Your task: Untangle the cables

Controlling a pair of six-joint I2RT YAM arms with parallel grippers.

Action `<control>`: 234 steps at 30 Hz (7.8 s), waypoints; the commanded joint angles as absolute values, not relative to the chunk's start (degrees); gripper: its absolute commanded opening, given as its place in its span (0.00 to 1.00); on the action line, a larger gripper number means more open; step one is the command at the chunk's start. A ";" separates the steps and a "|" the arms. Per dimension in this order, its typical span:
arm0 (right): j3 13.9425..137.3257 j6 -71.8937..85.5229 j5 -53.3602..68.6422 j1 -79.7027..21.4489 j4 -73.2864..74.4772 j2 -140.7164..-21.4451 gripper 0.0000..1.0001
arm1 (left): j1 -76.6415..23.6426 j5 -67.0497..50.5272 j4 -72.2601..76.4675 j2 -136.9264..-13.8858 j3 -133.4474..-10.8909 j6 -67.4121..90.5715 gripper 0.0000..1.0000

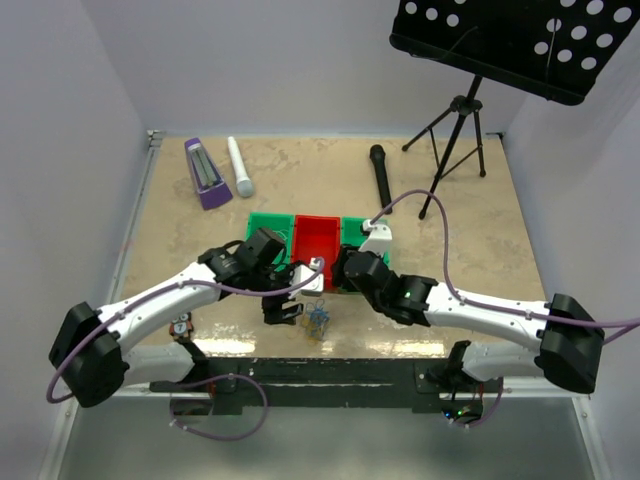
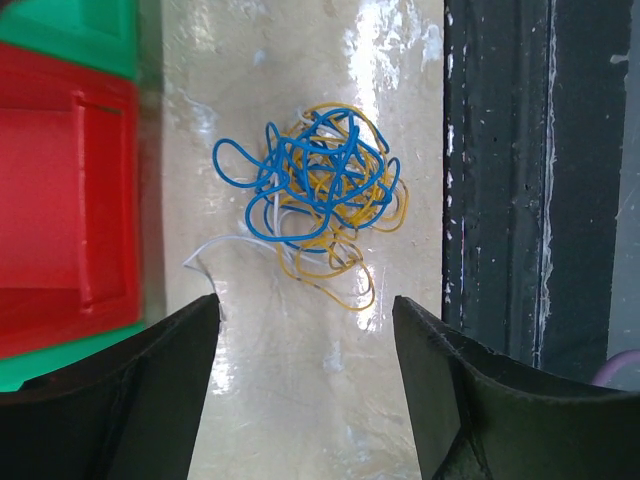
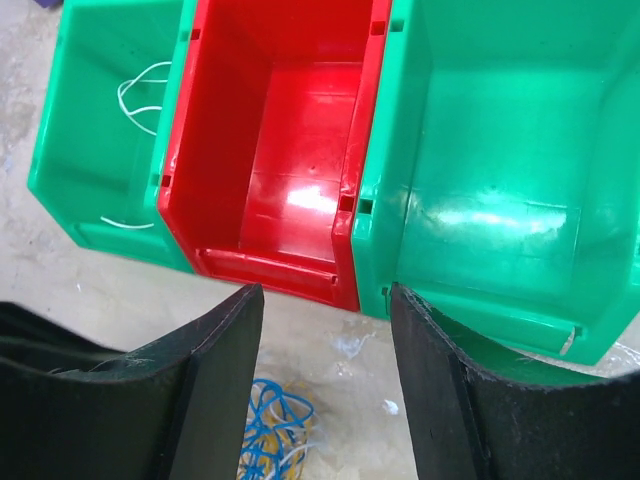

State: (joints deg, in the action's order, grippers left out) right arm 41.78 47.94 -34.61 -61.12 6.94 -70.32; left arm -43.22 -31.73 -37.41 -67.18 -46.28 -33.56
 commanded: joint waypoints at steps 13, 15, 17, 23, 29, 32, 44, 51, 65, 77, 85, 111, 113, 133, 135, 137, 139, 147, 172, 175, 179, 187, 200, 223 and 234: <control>41.13 47.99 -34.36 -61.44 7.03 -66.62 0.57 | -47.11 -34.28 -35.68 -76.28 -51.15 -33.13 0.47; 40.96 48.43 -34.72 -61.52 7.56 -66.27 0.57 | -47.11 -34.19 -36.03 -77.34 -51.68 -33.13 0.40; 40.61 49.13 -35.24 -61.52 8.08 -65.48 0.57 | -47.11 -33.84 -36.38 -77.78 -52.03 -33.22 0.26; 39.03 49.22 -34.11 -61.52 7.30 -63.90 0.57 | -47.11 -30.50 -35.07 -74.18 -52.64 -32.52 0.00; 36.92 44.83 -31.21 -63.98 2.65 -62.41 0.59 | -47.11 -28.39 -40.94 -71.46 -59.58 -34.01 0.00; 35.07 40.97 -29.36 -65.91 -2.61 -59.51 0.62 | -47.20 -29.53 -44.11 -69.61 -61.34 -34.89 0.00; 33.13 25.94 -34.10 -79.00 -15.29 -54.05 0.71 | -47.11 -33.05 -50.27 -68.11 -69.07 -34.98 0.00; 34.01 21.36 -38.22 -83.76 -18.89 -56.95 0.72 | -47.11 -33.22 -52.64 -69.35 -71.54 -35.24 0.00; 39.29 15.82 -45.17 -84.55 -30.93 -70.48 0.66 | -47.11 -40.16 -61.96 -73.21 -83.05 -34.98 0.00; 32.35 28.29 -38.24 -84.55 -31.46 -73.91 0.50 | -47.11 -38.24 -68.47 -76.38 -96.40 -36.39 0.00; 29.10 34.89 -35.07 -84.81 -29.88 -77.34 0.48 | -47.11 -36.84 -67.41 -77.96 -110.28 -33.84 0.00; 25.22 52.82 -33.22 -86.04 -25.58 -82.88 0.52 | -47.11 -10.46 -15.39 -64.34 -106.44 -32.70 0.00; 25.40 53.52 -32.87 -85.96 -25.75 -83.93 0.53 | -47.11 -8.62 -10.66 -63.90 -105.21 -32.78 0.00; 33.57 52.30 -48.42 -86.04 -11.69 -69.27 0.66 | -47.11 -3.78 -11.60 -63.72 -82.28 -35.25 0.00; 34.01 52.64 -49.65 -86.04 -10.38 -67.07 0.66 | -47.11 -3.60 -12.13 -63.98 -80.25 -35.16 0.00; 33.84 53.08 -51.06 -85.96 -8.80 -63.83 0.67 | -47.11 -2.73 -12.39 -64.07 -78.50 -35.16 0.00; 33.58 53.09 -52.11 -85.96 -7.56 -59.87 0.68 | -47.11 -1.76 -12.22 -63.72 -76.56 -34.98 0.00; 34.54 51.94 -55.72 -85.60 -0.98 -46.42 0.70 | -47.11 3.42 -8.71 -62.49 -71.98 -33.32 0.00; 35.42 60.20 -58.71 -85.08 8.52 -43.33 0.70 | -46.93 10.27 -4.40 -56.51 -59.60 -32.52 0.00; 35.16 61.17 -58.80 -85.17 8.53 -43.59 0.70 | -46.85 12.82 -2.73 -57.13 -58.28 -34.01 0.00; 35.16 61.43 -58.45 -85.08 8.61 -44.38 0.70 | -46.85 15.81 -0.97 -57.22 -57.04 -36.30 0.00; 34.98 61.79 -58.27 -84.99 9.23 -44.39 0.70 | -46.67 18.98 1.67 -56.86 -56.25 -36.74 0.00; 33.66 62.76 -57.92 -84.99 9.15 -43.42 0.70 | -46.76 15.31 0.71 -59.76 -55.55 -35.69 0.00; 33.22 62.75 -57.75 -84.90 8.26 -43.42 0.70 | -47.02 0.26 6.42 -70.40 -52.64 -28.92 0.00; 31.82 63.37 -57.83 -84.90 7.91 -42.10 0.70 | -47.02 -3.33 6.15 -76.19 -58.26 -24.70 0.00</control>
